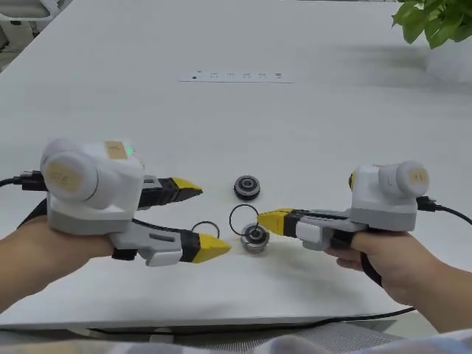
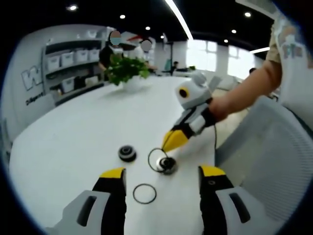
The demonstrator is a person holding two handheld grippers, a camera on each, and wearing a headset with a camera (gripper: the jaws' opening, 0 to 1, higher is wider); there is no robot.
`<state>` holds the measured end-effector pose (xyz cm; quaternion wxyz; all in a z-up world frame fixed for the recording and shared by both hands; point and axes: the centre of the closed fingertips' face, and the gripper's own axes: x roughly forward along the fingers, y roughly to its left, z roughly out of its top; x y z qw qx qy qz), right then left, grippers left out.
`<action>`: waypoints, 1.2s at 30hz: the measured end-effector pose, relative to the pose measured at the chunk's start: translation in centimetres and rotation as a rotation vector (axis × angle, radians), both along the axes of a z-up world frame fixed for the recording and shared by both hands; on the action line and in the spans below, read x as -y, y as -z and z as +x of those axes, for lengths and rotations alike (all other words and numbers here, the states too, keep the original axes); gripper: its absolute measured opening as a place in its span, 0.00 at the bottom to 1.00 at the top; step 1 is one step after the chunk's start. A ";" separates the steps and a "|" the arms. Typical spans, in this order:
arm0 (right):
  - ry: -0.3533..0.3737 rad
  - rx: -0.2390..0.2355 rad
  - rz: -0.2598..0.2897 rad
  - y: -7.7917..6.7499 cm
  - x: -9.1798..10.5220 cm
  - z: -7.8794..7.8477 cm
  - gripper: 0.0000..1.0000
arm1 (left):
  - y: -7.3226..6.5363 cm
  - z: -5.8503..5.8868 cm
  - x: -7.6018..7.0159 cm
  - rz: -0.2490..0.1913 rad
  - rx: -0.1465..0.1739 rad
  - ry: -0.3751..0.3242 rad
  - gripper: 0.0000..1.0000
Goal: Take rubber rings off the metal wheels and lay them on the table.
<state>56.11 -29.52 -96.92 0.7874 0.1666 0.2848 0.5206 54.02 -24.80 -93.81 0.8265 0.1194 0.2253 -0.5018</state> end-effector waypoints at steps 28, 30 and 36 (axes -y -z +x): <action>-0.103 -0.025 -0.019 0.2 -4.6 0.3 0.00 | -1.1 -0.6 -3.5 0.002 0.011 -0.066 0.76; -0.110 -0.032 -0.023 0.4 -4.8 0.2 0.00 | -1.1 -0.6 -3.8 0.001 0.011 -0.072 0.76; -0.123 -0.057 -0.040 1.5 -5.1 0.4 0.00 | -1.3 -0.7 -4.4 0.001 0.010 -0.085 0.78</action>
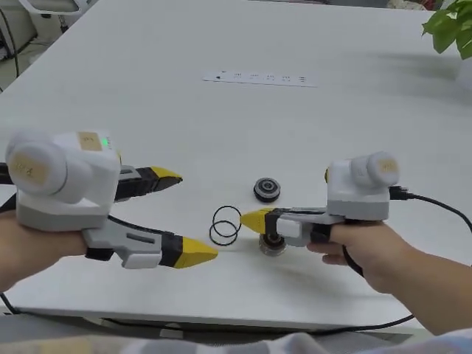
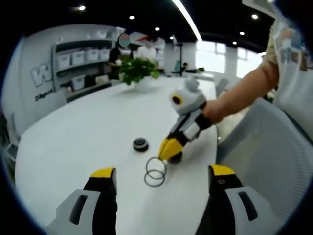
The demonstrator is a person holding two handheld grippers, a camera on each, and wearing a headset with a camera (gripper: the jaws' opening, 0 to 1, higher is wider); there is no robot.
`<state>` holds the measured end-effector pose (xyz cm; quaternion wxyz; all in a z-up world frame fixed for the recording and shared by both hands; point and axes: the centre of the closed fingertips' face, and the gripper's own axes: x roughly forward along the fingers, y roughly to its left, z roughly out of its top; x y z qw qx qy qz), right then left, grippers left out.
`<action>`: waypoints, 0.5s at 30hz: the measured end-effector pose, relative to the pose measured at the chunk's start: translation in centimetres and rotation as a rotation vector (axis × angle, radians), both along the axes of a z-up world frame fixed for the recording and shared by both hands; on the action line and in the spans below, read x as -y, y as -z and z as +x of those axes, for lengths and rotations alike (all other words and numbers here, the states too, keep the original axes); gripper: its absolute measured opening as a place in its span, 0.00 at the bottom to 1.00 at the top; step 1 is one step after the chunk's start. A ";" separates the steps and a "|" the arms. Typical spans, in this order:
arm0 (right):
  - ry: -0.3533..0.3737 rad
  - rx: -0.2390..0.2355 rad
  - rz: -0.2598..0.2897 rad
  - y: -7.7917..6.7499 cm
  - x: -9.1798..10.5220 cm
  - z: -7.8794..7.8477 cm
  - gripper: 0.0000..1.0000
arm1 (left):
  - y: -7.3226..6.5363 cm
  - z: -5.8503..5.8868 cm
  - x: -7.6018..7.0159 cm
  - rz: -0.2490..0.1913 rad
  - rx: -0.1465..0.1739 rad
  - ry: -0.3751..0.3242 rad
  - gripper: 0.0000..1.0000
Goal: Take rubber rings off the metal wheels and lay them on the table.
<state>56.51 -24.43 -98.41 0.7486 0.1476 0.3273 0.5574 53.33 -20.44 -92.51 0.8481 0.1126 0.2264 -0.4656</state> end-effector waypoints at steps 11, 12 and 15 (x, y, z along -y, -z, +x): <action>-0.020 -0.033 -0.045 1.2 -0.8 0.1 0.00 | 0.0 0.0 -0.6 0.000 -0.002 -0.016 0.78; -0.019 -0.036 -0.047 1.2 -0.8 0.1 0.00 | 0.0 0.0 -0.7 0.000 -0.004 -0.019 0.78; -0.016 -0.040 -0.065 1.5 -0.7 0.2 0.00 | 0.0 -0.1 -0.8 0.001 -0.004 -0.020 0.78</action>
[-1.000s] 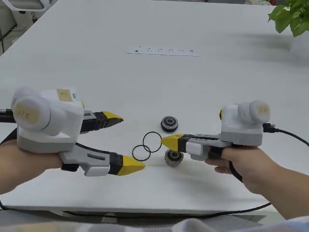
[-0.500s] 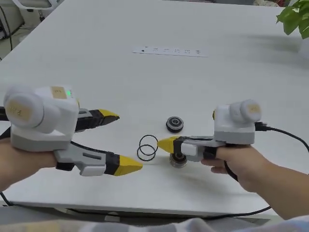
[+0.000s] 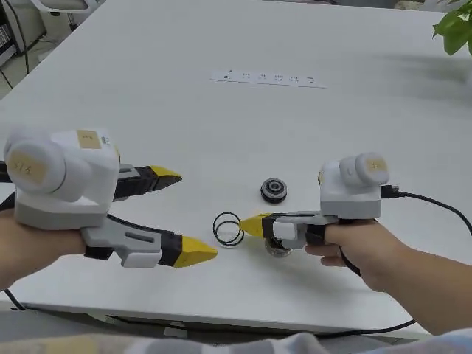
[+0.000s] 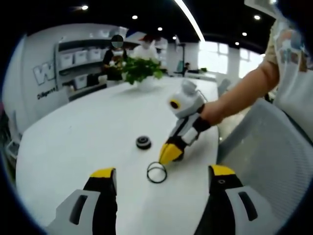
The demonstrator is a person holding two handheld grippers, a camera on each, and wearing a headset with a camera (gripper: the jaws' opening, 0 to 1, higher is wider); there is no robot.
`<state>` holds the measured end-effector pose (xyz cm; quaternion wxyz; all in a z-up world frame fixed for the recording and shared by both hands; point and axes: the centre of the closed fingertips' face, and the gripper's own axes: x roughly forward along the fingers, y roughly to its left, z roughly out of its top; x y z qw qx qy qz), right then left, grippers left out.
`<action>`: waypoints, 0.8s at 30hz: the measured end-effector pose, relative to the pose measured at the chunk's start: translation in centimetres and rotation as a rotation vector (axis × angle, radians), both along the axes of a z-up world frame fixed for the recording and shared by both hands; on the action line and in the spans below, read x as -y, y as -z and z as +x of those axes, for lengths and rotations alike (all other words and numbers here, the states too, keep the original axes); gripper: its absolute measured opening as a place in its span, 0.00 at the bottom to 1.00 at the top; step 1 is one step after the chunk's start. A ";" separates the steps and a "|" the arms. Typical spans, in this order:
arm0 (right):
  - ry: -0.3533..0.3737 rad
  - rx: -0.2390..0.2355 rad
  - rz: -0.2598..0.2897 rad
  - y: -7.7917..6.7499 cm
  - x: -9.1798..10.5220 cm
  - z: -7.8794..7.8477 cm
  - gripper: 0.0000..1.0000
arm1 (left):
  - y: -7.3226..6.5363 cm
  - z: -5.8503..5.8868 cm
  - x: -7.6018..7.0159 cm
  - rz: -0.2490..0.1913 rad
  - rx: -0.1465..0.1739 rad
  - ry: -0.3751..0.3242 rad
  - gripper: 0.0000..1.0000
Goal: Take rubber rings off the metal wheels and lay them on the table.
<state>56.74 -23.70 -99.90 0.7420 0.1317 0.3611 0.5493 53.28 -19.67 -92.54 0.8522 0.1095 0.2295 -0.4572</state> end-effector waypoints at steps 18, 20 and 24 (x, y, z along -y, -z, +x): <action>-0.022 0.019 -0.065 0.4 -0.1 0.0 0.00 | 0.5 -0.1 0.0 0.007 -0.015 -0.002 0.77; -0.029 0.026 -0.077 0.4 -0.1 0.1 0.00 | 0.5 -0.2 0.0 0.009 -0.017 0.000 0.77; -0.044 0.046 -0.107 0.6 0.0 0.1 0.00 | 0.6 -0.2 0.0 0.011 -0.020 0.001 0.77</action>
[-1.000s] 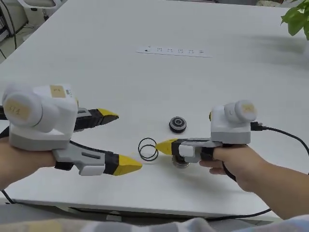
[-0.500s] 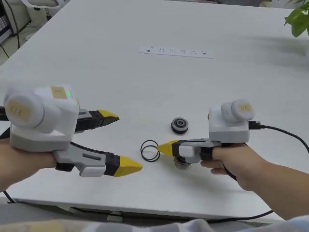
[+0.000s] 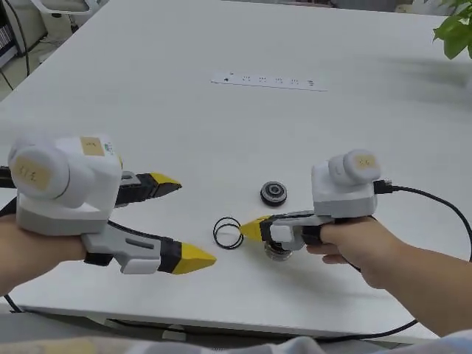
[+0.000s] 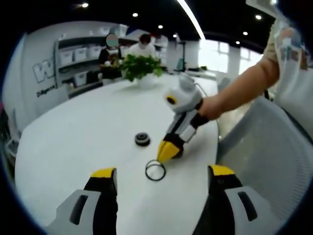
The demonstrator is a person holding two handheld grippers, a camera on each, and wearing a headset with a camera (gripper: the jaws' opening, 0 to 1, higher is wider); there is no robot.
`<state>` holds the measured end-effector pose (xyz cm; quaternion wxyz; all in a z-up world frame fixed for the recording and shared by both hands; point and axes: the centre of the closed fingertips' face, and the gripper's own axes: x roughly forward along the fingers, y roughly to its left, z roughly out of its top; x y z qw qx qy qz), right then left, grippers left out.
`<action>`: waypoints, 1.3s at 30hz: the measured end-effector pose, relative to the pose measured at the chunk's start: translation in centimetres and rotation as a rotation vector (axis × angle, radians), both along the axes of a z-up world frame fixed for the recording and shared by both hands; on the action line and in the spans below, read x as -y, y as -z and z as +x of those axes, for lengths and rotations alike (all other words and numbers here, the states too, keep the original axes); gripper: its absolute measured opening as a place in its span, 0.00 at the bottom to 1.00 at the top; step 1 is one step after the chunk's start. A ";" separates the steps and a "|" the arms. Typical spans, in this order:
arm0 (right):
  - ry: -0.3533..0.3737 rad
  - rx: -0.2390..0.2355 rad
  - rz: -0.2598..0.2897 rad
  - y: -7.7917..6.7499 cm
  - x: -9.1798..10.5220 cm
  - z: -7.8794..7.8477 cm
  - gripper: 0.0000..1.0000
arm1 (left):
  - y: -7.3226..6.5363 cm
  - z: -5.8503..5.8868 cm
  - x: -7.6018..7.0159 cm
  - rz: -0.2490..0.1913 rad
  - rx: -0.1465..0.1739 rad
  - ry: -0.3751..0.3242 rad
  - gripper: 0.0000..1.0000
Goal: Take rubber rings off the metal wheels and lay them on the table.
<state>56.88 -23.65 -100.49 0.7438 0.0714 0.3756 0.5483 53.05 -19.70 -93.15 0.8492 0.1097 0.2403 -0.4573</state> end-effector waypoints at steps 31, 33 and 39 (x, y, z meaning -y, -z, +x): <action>-0.137 0.146 -0.190 1.3 0.4 -0.1 0.04 | 0.4 -0.2 -0.1 0.005 -0.023 0.001 0.75; -0.149 0.155 -0.197 1.3 0.3 -0.2 0.05 | 0.4 -0.2 -0.1 0.004 -0.024 0.002 0.74; -0.170 0.176 -0.211 1.4 0.3 -0.4 0.08 | 0.5 -0.2 -0.1 0.005 -0.029 0.004 0.74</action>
